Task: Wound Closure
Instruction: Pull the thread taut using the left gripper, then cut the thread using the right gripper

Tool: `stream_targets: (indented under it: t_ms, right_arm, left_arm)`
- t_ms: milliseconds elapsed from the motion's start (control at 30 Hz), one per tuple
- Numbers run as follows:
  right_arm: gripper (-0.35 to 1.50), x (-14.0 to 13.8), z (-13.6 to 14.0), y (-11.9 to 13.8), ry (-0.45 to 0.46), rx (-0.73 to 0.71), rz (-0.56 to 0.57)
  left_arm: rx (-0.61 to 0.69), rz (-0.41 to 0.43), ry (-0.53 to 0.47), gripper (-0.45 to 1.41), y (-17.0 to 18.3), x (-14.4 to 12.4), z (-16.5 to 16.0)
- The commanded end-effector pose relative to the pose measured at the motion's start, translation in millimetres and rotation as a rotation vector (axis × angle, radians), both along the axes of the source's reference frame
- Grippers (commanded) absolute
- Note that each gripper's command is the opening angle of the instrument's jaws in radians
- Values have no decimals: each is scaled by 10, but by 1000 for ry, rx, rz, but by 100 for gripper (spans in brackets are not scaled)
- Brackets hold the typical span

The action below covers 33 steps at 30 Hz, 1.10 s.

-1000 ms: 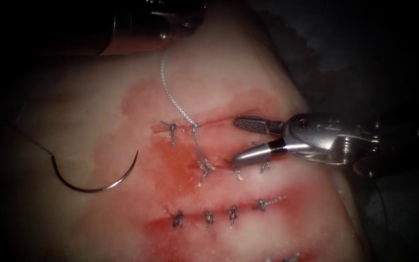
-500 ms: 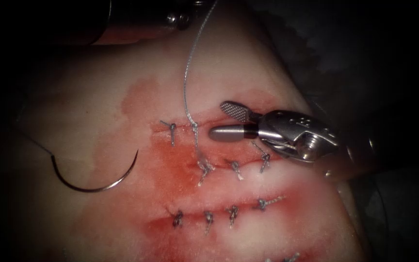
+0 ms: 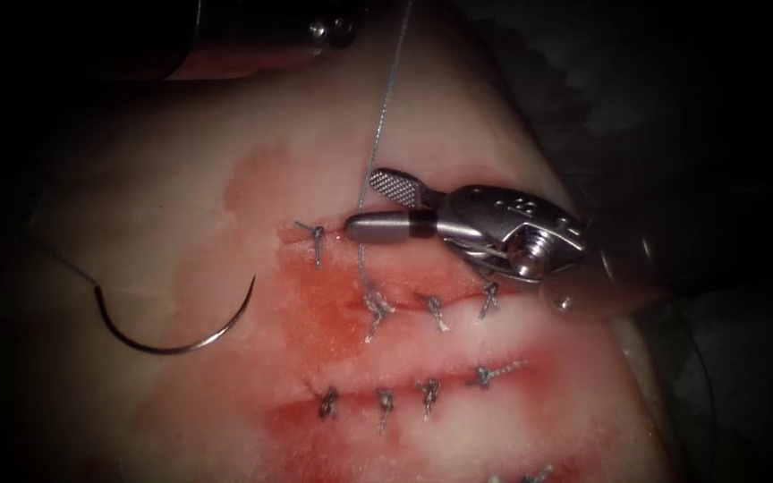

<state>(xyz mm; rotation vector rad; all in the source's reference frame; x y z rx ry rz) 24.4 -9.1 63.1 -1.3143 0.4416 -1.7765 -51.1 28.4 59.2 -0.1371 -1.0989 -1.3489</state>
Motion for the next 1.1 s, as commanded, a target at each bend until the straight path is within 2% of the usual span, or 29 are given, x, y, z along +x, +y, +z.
stream_targets:
  t_ms: [33, 133, 533, 833, 1100]
  right_arm:
    - [126, 11, 5, -3, 1, -7, -2]
    - [133, 15, 7, -1, 7, -22, 3]
    - [131, 37, 40, 1, -8, -49, 22]
    - [123, 54, 44, 3, 2, -52, 47]
    - [108, 62, 42, 5, 10, -55, 61]
  left_arm:
    - [-6, -3, -3, -45, 9, -6, 1]
    - [-12, 2, -2, -45, 9, -6, 1]
    - [-12, 1, -1, -45, 8, -7, 1]
    - [-13, -1, 0, -45, 8, -7, 1]
    - [-13, -1, 0, -45, 8, -7, 2]
